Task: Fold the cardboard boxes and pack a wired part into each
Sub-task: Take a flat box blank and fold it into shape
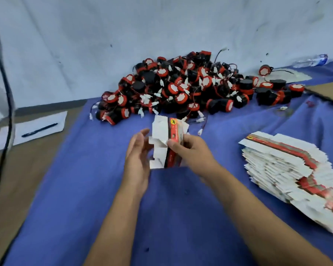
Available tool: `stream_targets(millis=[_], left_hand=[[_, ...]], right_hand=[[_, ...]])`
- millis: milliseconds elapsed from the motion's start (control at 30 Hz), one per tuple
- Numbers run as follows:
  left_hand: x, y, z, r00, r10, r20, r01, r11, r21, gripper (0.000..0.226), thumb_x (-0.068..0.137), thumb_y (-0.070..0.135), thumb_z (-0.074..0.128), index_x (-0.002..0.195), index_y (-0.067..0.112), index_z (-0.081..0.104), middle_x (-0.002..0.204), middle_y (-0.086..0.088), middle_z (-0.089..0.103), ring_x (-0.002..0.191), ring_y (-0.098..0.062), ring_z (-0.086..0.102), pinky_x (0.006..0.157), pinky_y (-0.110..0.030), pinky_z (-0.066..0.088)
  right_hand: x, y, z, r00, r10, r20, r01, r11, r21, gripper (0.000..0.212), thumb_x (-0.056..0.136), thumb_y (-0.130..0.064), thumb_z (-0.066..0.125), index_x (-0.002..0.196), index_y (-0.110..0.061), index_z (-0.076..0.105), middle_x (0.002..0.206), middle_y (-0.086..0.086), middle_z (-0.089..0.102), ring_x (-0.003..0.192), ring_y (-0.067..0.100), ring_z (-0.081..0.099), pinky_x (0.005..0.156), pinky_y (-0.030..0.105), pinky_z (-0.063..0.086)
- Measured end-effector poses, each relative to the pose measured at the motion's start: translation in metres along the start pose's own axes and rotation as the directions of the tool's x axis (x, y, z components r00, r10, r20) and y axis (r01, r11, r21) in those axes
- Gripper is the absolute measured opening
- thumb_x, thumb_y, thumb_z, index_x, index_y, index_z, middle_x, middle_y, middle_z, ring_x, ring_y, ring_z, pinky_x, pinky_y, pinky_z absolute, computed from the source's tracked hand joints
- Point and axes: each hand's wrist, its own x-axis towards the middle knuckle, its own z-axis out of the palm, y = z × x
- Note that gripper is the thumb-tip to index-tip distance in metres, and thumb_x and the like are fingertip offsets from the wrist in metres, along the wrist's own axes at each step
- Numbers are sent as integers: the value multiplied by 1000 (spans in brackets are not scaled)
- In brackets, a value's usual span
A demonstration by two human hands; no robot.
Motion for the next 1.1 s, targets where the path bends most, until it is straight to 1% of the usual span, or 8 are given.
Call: stream_targets(millis=[133,300,467,667,800,933,1033,1100], left_hand=[[2,-8,-21,950,-150,274,144,989,40,85,82,46,81,149,5,48,145,-22,59,138,-40,53,119,-58,38],[1,-10,-19,853,-195,483,150,980,131,76,86,53,78,148,16,53,147,-21,58,136,-36,56,116,-51,44],[-3,-12,-14,891,-170,421,146,985,88,68,86,65,67,134,17,69,133,-14,68,128,-30,62,114,-55,44],[-10,-16,-3,901,-170,399,101,977,188,42,82,63,57,106,38,80,109,1,76,107,-15,69,99,-42,51],[-9,-11,-6,955,-101,278,80,993,86,65,75,63,60,125,23,69,112,-10,76,105,-22,71,90,-40,55],[-6,-6,-14,975,-89,203,74,994,84,85,72,55,66,143,9,55,136,-24,64,131,-43,58,113,-58,42],[-9,-3,-15,959,-129,253,110,990,86,82,75,55,63,142,8,56,136,-25,64,131,-44,58,113,-58,42],[-11,-5,-13,955,-159,249,140,986,94,69,77,54,64,132,12,66,126,-23,70,117,-39,67,99,-50,54]], right_hand=[[-2,13,14,997,-14,73,-9,952,307,29,96,-29,67,113,-6,73,105,8,78,95,16,73,79,28,60],[0,21,9,985,-106,139,51,934,355,21,89,-35,75,100,-17,78,93,5,78,86,18,74,71,26,58],[0,18,2,942,-216,256,101,911,400,35,73,-51,85,93,-24,77,90,6,77,84,20,73,75,29,57],[-4,16,8,909,-213,359,67,923,380,41,75,-45,86,96,-12,71,90,12,74,83,22,71,74,29,56],[-6,16,9,911,-211,353,68,925,375,36,78,-26,79,105,-5,71,101,13,74,95,25,71,83,33,56],[-11,17,15,909,-195,368,77,947,311,28,74,-32,82,99,-21,76,100,2,75,97,15,70,83,24,54],[-12,15,13,903,-204,378,71,938,338,58,69,-52,88,106,-10,73,105,5,72,103,24,68,90,37,57],[-12,15,12,912,-205,355,61,925,376,78,65,-66,85,107,-3,71,105,12,70,99,28,68,86,39,57]])
